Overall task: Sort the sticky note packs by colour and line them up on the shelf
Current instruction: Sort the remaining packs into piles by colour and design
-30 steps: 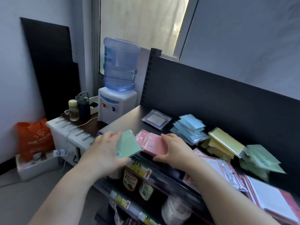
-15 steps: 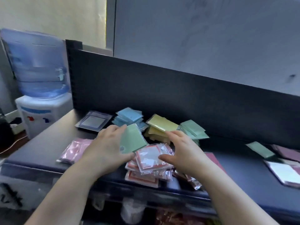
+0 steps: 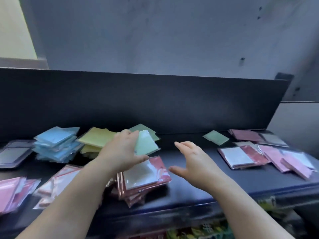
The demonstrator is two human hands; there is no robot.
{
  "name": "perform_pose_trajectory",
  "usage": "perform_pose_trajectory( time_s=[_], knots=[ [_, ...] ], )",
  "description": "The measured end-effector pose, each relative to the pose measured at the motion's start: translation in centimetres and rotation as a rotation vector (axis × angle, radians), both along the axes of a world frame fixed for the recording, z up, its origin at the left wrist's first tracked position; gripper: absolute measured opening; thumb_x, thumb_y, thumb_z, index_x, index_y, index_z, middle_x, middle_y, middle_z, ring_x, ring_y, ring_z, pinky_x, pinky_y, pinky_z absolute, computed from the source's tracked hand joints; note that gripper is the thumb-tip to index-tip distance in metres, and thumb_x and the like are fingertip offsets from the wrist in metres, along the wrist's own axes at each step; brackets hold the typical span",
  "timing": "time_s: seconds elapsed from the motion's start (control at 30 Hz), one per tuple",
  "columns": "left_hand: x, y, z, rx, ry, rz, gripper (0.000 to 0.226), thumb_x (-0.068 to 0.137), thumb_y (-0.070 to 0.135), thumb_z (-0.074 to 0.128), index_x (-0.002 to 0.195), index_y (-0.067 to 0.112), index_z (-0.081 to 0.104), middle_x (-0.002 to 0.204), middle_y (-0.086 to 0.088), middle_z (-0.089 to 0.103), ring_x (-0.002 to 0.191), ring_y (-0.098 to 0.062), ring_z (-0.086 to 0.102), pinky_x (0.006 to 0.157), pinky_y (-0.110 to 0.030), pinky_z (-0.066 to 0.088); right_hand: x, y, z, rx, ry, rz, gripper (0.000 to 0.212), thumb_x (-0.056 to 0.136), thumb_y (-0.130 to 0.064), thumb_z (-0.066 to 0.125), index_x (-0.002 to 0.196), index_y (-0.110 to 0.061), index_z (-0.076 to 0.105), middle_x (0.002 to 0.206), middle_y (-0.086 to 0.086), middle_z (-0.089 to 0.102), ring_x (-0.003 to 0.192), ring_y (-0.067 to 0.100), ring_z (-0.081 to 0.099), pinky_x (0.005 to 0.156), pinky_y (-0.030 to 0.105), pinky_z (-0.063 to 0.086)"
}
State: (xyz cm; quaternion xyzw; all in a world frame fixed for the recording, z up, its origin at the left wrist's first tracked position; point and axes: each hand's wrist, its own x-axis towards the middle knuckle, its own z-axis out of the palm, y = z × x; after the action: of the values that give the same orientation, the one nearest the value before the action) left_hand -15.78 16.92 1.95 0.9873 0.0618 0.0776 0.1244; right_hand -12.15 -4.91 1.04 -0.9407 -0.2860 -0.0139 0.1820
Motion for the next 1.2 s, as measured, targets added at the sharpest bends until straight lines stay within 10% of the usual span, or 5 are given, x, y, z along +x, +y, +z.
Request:
perform_pose_trajectory(
  time_s=[0.17, 0.6, 1.2],
  knots=[
    [4.7, -2.2, 0.0, 0.04, 0.043, 0.102, 0.057, 0.074, 0.058, 0.066, 0.116, 0.023, 0.048, 0.108, -0.001, 0.046, 0.109, -0.025, 0.047, 0.091, -0.041, 0.046, 3.6, -3.8, -0.4, 0.014, 0.024, 0.047, 0.078, 0.087, -0.052, 0.059, 0.151, -0.026, 0.021, 0.151, -0.011, 0.025, 0.137, 0.013, 0.027, 0.112, 0.029, 0.028],
    [8.8, -1.8, -0.6, 0.038, 0.167, 0.373, 0.068, 0.081, 0.051, 0.061, 0.138, 0.021, 0.041, 0.13, -0.012, 0.045, 0.123, -0.034, 0.042, 0.101, -0.039, 0.04, 9.4, -5.2, -1.9, -0.039, 0.068, 0.22, 0.078, 0.087, -0.053, 0.058, 0.151, -0.025, 0.022, 0.153, -0.007, 0.024, 0.138, 0.015, 0.028, 0.114, 0.03, 0.025],
    [11.7, -5.3, 2.2, 0.304, 0.201, -0.098, 0.085, 0.085, 0.061, 0.054, 0.151, 0.024, 0.016, 0.154, -0.007, 0.025, 0.142, -0.028, 0.024, 0.112, -0.04, 0.031, 11.3, -3.2, -1.9, -0.135, -0.064, -0.036, 0.077, 0.088, -0.052, 0.056, 0.15, -0.02, 0.024, 0.149, -0.003, 0.033, 0.136, 0.017, 0.032, 0.11, 0.03, 0.028]
  ],
)
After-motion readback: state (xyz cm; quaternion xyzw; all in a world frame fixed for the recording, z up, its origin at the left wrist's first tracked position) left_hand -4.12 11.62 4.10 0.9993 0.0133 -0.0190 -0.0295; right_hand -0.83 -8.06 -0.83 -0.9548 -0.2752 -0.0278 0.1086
